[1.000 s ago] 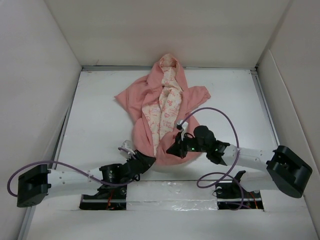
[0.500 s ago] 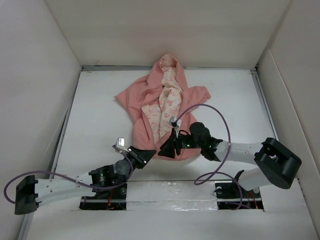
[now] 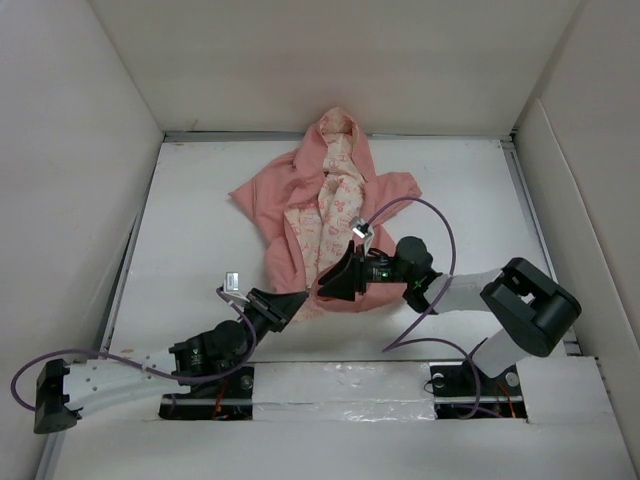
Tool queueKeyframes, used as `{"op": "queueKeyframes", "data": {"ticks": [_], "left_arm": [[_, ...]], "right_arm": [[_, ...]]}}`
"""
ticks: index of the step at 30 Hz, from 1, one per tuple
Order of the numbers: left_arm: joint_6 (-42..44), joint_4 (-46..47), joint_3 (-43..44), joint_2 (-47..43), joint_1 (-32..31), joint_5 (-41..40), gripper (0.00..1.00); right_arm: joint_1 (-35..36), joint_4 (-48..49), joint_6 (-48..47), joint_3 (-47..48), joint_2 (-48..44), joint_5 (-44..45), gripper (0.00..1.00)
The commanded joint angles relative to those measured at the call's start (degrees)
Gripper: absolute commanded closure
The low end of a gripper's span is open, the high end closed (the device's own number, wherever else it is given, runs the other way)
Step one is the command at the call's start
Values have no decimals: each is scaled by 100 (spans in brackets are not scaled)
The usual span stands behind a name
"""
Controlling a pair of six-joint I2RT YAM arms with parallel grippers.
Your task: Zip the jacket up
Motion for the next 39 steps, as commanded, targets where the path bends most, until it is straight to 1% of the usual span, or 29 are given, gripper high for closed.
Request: {"op": "queueKeyframes", "data": {"ticks": [1,3,6,18,22,24,25,32,34,39], "left_arm": [[158,503,-549,181,-23,27,100],[176,634,-540,321,-23,36,100],[202,740,-523,436,-23,71,100],[246,881,-646,217,-23,177,100],[264,907,-654,217,-23,203,100],[264,933,-672,217,-23,212,100],[255,942,-689,225,-23,212,100],[246,960,-690,269,-23,194,100],[229,960,-690,304,-23,186,100],[203,960,-690,366,-23,177,100]], "right_arm": [[6,436,100,104,-320,-180,39],[6,222,-41,166,-347,-135,37],[6,265,55,227,-268,-179,37],[58,388,292,456,92,-179,40],[58,721,477,526,259,-214,43],[58,923,678,535,365,-284,46],[58,1142,810,526,443,-328,46],[111,1881,1276,535,778,-496,47],[164,2092,1426,517,848,-513,49],[164,2216,1514,526,866,-549,51]]}}
